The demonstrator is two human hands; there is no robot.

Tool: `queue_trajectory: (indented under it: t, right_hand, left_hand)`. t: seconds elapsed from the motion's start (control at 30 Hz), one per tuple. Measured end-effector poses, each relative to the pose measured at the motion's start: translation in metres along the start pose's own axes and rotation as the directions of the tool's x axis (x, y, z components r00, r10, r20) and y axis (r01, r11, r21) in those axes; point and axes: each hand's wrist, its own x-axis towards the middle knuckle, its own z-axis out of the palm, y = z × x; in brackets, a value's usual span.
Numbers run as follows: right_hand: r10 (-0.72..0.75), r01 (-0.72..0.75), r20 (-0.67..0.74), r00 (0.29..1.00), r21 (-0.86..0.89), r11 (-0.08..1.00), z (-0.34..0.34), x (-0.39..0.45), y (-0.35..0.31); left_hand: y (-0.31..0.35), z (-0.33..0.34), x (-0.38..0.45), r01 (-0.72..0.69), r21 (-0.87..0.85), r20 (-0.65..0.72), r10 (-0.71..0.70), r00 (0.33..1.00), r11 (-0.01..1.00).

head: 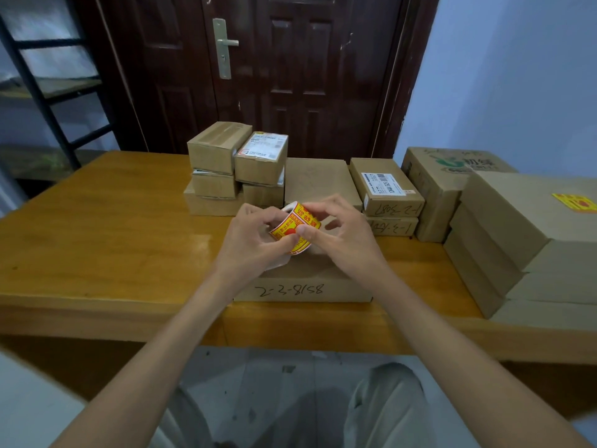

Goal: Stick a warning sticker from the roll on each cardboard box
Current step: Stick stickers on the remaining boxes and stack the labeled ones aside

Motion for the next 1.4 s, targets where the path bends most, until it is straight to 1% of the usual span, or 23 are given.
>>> queue_trajectory:
  t: [0.2, 0.43, 0.67, 0.8, 1.0, 1.2, 1.3, 1.4]
  right_hand:
    - [-0.005, 0.007, -0.106, 0.994, 0.024, 1.000, 0.002, -0.003, 0.001]
    - [-0.084, 0.086, -0.178, 0.980, 0.000, 0.996, 0.003, -0.009, 0.002]
    - [-0.094, 0.100, -0.145, 0.985, 0.034, 0.994, 0.003, -0.009, 0.005]
    - [-0.097, 0.103, -0.139, 0.985, 0.035, 0.994, 0.004, -0.008, 0.008]
    - [-0.077, 0.088, -0.124, 0.989, 0.080, 0.993, 0.002, -0.008, 0.007]
    - [-0.041, 0.056, -0.099, 0.994, 0.161, 0.985, 0.000, -0.009, 0.002]
    - [-0.024, 0.047, -0.120, 0.992, 0.188, 0.981, 0.000, -0.009, 0.003]
    - [0.057, -0.001, -0.199, 0.978, 0.270, 0.963, -0.002, -0.007, 0.005]
  left_hand:
    - [-0.008, 0.003, 0.001, -0.006, -0.040, -0.030, 0.005, 1.000, 0.999]
    - [-0.008, 0.003, 0.001, 0.004, -0.104, -0.046, -0.009, 0.999, 0.995]
    - [-0.009, 0.005, 0.001, 0.006, -0.057, -0.040, -0.009, 0.999, 0.998]
    - [-0.011, 0.005, 0.001, 0.010, -0.081, -0.038, -0.013, 0.999, 0.997]
    - [-0.010, 0.005, 0.001, 0.024, -0.064, -0.033, -0.026, 0.999, 0.998]
    - [-0.010, 0.006, 0.000, 0.039, -0.114, -0.029, -0.042, 0.999, 0.993]
    - [-0.011, 0.006, 0.001, 0.034, -0.117, -0.029, -0.037, 0.999, 0.993]
    - [-0.013, 0.006, 0.001, 0.023, -0.135, -0.030, -0.027, 0.999, 0.991]
